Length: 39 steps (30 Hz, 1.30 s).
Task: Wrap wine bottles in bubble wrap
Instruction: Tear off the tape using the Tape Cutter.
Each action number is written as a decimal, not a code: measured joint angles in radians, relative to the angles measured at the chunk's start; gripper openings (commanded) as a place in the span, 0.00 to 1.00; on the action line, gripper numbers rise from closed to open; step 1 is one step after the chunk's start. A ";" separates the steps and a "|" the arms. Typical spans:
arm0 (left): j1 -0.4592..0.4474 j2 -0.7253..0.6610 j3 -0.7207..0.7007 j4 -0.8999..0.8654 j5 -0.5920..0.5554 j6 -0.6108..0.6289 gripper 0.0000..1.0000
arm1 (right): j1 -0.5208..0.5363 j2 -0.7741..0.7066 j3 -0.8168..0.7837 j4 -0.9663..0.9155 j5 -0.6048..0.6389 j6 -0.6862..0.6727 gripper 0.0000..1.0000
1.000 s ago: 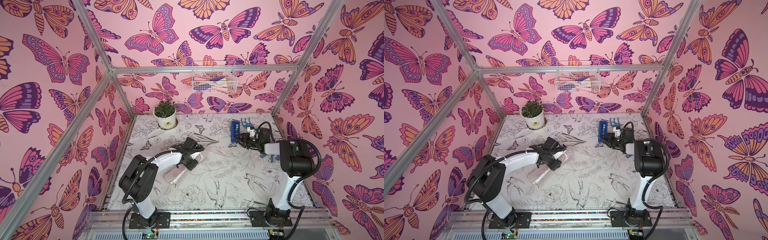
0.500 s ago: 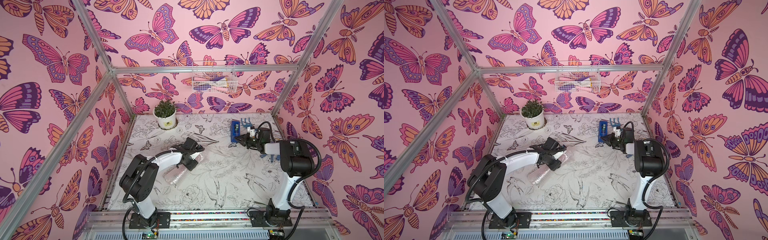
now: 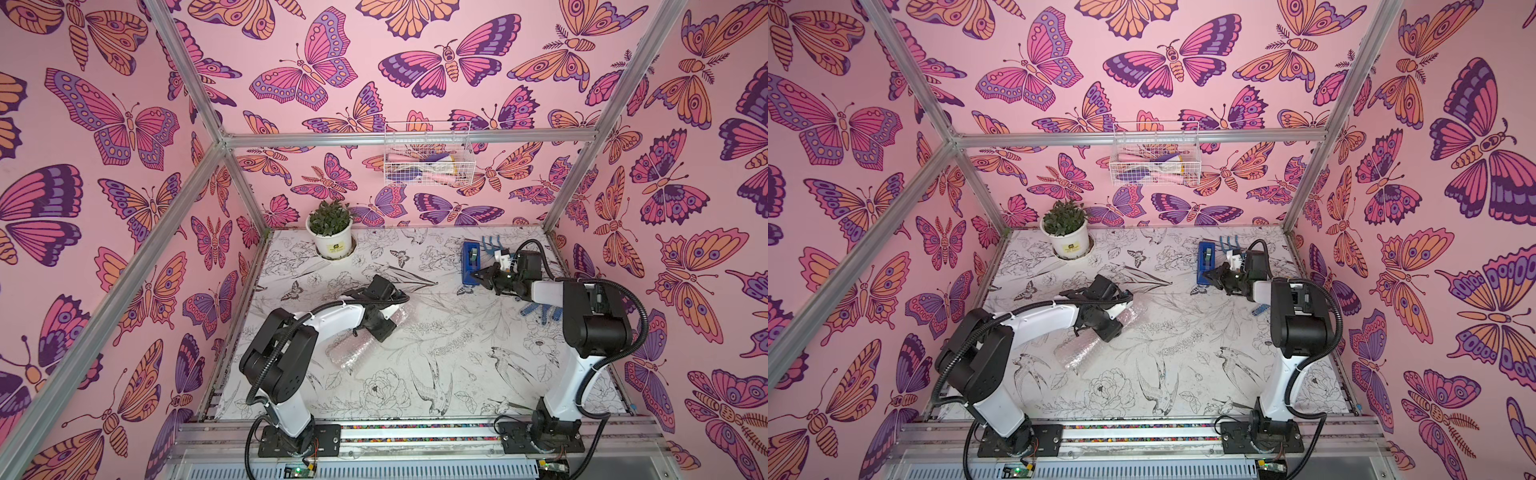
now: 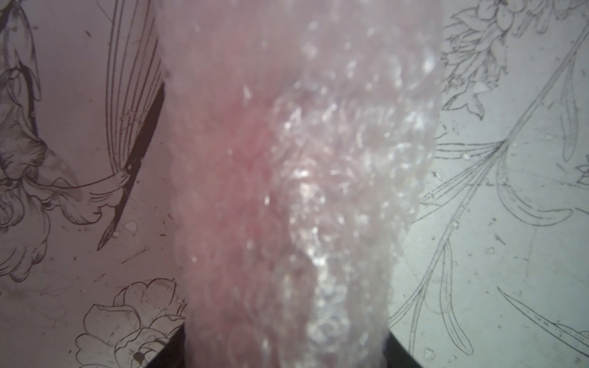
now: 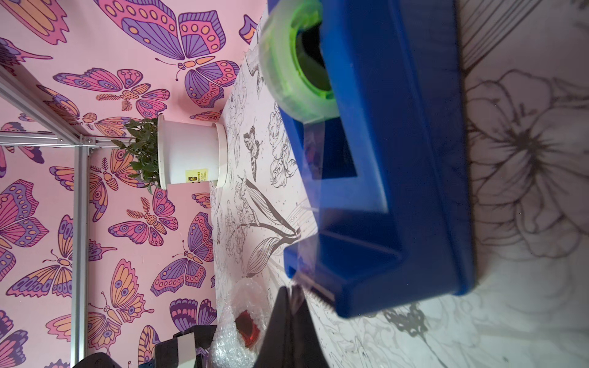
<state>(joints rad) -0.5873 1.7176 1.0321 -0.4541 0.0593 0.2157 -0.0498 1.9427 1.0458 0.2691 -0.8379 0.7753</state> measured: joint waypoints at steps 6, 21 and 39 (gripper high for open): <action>0.000 0.002 0.000 0.000 0.000 0.000 0.41 | 0.000 -0.001 0.026 -0.058 0.003 -0.014 0.00; 0.000 0.019 0.017 -0.014 0.001 0.003 0.41 | -0.001 -0.006 0.067 -0.076 -0.022 0.040 0.00; 0.000 0.035 0.032 -0.021 0.005 0.003 0.42 | -0.016 -0.006 0.070 -0.127 -0.077 0.090 0.00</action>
<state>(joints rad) -0.5873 1.7527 1.0637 -0.4755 0.0643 0.2192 -0.0658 1.9369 1.1156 0.1417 -0.9146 0.8654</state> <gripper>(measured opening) 0.564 0.042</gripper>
